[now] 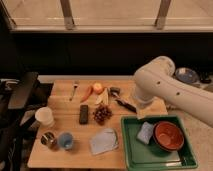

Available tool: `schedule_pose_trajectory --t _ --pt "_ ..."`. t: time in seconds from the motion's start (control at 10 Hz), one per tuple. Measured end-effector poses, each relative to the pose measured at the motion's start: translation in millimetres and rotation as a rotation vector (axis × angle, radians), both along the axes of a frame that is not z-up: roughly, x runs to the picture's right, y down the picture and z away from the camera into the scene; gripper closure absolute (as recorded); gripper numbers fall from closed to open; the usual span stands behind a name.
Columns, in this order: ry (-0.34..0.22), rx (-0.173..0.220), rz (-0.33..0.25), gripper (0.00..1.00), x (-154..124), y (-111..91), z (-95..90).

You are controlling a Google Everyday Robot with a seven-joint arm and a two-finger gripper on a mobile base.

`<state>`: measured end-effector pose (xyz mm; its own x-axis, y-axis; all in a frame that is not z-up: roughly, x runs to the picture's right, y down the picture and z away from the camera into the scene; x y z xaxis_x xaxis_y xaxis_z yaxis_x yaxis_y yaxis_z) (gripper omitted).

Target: Place towel in paper cup

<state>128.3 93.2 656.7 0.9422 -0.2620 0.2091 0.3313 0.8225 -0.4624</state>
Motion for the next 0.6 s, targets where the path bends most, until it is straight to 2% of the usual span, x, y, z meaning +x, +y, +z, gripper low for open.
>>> schedule_pose_trajectory --t 0.2,0.3,0.6 --pt "-0.085 -0.034 -0.102 0.35 -49.8 21.7 -6.9" --pt "-0.107 -0.049 -0.132 0.35 -61.9 28.9 -9.5" --pt "-0.101 -0.053 -0.135 0.35 -59.2 29.8 -9.7"
